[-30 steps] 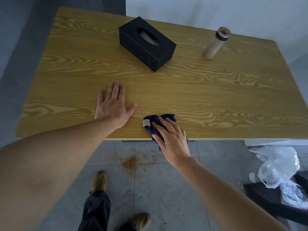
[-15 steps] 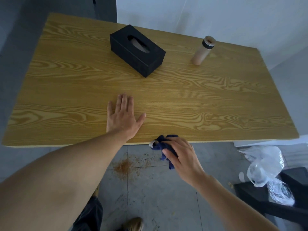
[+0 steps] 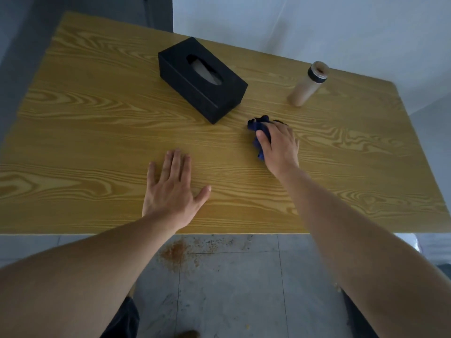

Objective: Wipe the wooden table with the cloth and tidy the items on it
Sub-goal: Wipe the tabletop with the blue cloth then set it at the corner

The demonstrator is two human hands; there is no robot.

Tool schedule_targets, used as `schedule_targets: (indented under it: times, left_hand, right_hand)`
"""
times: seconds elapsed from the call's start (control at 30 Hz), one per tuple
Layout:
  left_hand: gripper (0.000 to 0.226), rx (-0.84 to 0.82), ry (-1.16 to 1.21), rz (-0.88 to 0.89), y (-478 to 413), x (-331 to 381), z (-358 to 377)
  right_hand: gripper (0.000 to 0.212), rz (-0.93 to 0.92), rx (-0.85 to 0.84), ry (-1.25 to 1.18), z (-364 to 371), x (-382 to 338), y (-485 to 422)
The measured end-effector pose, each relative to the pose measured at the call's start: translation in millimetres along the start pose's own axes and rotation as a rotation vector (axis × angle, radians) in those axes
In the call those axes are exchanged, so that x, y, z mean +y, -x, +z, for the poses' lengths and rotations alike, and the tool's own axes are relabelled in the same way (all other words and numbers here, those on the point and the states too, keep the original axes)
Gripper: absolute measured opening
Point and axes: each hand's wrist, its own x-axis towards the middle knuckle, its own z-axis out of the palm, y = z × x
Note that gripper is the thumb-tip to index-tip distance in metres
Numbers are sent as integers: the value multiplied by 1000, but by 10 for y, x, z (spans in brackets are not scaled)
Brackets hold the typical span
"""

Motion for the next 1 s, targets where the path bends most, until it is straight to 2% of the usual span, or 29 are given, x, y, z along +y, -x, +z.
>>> schedule_targets:
  times: [0.27,0.4,1.0]
  left_hand:
    - [100,10,-19,-4,-15,2,8]
    - [100,13,-27,-10,-15,6,9]
    - [99,39,-11,-26,18,35,-21]
  right_hand:
    - [58,23,-196,112,248,-41,-491]
    - [61,3,-188,169,283,-33,-355]
    - [60,-32,-199,135,149,51,1289]
